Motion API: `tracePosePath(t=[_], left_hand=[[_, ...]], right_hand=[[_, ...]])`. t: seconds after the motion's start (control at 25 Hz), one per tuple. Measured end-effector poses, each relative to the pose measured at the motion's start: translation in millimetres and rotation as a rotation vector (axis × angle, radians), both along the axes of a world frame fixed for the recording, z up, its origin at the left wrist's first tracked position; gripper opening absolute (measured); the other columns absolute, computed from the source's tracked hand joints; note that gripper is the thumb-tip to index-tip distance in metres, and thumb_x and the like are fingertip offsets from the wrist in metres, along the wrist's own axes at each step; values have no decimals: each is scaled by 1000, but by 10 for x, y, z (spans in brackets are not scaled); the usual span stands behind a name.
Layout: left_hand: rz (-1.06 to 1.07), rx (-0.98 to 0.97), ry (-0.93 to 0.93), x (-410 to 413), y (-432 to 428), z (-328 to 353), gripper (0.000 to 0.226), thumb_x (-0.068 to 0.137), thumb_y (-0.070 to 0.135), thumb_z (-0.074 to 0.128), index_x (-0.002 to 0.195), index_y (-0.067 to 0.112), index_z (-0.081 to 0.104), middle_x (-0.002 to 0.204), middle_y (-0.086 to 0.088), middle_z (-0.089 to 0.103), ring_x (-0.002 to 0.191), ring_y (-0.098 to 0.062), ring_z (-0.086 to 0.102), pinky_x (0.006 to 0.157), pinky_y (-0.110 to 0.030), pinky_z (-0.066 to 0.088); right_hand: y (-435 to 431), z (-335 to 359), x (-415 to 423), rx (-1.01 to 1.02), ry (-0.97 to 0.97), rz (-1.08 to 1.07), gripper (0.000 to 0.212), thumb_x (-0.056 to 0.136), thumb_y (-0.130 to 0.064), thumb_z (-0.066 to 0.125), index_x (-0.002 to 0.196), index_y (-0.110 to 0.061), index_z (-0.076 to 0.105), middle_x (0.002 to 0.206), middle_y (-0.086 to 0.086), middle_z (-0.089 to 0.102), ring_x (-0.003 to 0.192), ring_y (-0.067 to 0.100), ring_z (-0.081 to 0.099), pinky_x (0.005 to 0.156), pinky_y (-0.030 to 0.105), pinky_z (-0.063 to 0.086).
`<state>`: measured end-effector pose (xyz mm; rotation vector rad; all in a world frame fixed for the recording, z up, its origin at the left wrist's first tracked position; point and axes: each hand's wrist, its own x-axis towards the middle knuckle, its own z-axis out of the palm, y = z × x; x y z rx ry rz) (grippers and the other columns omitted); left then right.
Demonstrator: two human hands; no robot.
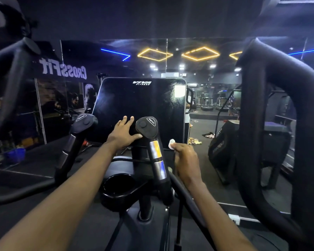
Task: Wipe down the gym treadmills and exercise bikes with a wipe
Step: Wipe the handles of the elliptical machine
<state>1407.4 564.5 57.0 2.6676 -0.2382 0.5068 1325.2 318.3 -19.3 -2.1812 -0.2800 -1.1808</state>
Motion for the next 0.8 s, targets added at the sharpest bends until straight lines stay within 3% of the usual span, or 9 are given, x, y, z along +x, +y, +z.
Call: tracePosePath(t=[0.08, 0.16, 0.32, 0.48, 0.56, 0.68, 0.8], left_hand=[[-3, -33, -2, -126, 42, -24, 86, 88, 45, 66, 157, 24, 18, 164, -9, 12, 150, -28, 12, 122, -42, 16], [6, -62, -33, -216, 119, -87, 77, 90, 35, 65, 155, 22, 25, 162, -11, 19, 149, -27, 18, 121, -39, 18], [-32, -66, -95, -467, 205, -165, 66, 94, 22, 60, 153, 14, 31, 161, -14, 22, 149, -27, 18, 121, -37, 17], [-106, -3, -241, -800, 268, -44, 53, 95, 11, 56, 146, 4, 42, 156, -17, 33, 145, -29, 27, 119, -31, 16], [-138, 66, -376, -983, 327, 6, 47, 93, 3, 54, 139, 2, 50, 150, -18, 40, 142, -31, 32, 118, -32, 19], [-63, 161, -668, -1203, 522, 29, 52, 83, -3, 57, 135, 1, 53, 143, -20, 44, 136, -35, 38, 116, -39, 26], [98, 113, -649, -1288, 770, 24, 68, 82, 6, 64, 145, 1, 39, 145, -24, 38, 134, -40, 37, 113, -48, 30]], right_hand=[[11, 77, -66, 238, 75, 46, 27, 90, -2, 61, 108, -15, 76, 106, 0, 73, 98, 13, 65, 81, 0, 38], [42, 158, -171, 332, 108, 61, 28, 90, -4, 60, 107, -19, 76, 104, -1, 74, 90, 8, 66, 75, -3, 37], [118, 349, -424, 346, 142, 48, 31, 91, -7, 57, 111, -21, 76, 100, 0, 76, 77, 5, 60, 61, 3, 37], [250, 517, -694, 400, 78, 23, 28, 91, -11, 61, 110, -25, 75, 98, -1, 76, 67, 2, 52, 58, 13, 37], [348, 589, -904, 440, 13, 70, 28, 91, -11, 61, 110, -26, 75, 101, -7, 75, 72, -2, 57, 63, 14, 43], [652, 684, -1290, 341, -219, 135, 27, 90, -4, 62, 109, -17, 75, 107, -9, 71, 96, -1, 64, 85, 9, 46], [1021, 629, -1361, 55, -327, 196, 29, 88, 2, 61, 111, -9, 74, 109, 0, 68, 102, 8, 60, 95, 13, 44]])
